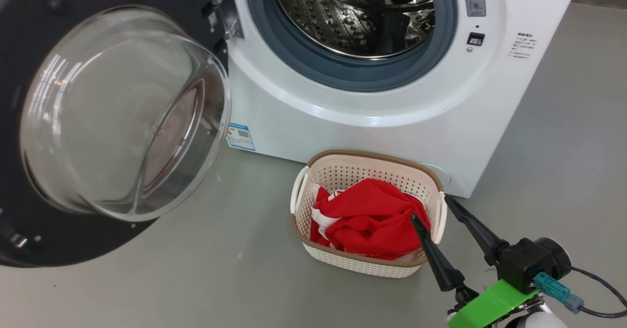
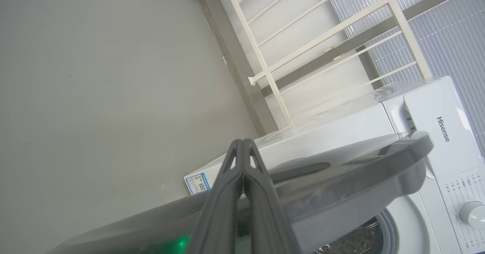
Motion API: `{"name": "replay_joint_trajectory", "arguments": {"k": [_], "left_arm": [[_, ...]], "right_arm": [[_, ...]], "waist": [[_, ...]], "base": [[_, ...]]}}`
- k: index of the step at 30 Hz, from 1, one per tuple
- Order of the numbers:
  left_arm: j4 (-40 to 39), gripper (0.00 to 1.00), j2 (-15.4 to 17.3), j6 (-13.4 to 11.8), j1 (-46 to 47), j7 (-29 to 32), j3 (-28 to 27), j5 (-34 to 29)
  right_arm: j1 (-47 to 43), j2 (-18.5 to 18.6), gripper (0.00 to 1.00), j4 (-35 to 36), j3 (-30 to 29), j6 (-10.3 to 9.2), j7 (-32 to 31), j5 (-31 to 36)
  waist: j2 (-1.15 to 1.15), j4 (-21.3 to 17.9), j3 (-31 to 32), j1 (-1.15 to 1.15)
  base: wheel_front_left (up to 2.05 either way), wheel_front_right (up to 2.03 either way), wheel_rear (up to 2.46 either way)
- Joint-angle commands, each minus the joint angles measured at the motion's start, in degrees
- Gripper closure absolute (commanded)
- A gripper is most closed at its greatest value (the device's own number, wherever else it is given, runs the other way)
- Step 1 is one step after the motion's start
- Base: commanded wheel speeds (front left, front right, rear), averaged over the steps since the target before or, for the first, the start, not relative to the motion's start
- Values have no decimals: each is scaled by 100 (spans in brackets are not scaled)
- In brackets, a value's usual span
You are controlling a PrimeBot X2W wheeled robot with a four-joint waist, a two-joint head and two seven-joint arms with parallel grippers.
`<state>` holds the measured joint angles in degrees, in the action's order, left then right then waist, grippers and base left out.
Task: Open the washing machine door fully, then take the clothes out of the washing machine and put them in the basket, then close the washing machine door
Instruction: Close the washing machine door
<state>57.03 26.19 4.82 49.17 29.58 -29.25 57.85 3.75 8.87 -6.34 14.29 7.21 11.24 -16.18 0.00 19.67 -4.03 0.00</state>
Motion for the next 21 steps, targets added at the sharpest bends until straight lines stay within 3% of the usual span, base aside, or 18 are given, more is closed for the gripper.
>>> {"name": "replay_joint_trajectory", "arguments": {"k": [1, 21], "left_arm": [[-169, 100, 125, 113, -3, 141, 3, 30], [-1496, 100, -822, 239, -733, 724, -194, 866]], "right_arm": [[162, 40, 0, 156, 104, 28, 32, -4], [149, 29, 0, 92, 181, 28, 32, -29]], "waist": [[0, 39, -7, 0], [0, 375, 10, 0]], "base": [[0, 0, 0], [0, 0, 0]]}}
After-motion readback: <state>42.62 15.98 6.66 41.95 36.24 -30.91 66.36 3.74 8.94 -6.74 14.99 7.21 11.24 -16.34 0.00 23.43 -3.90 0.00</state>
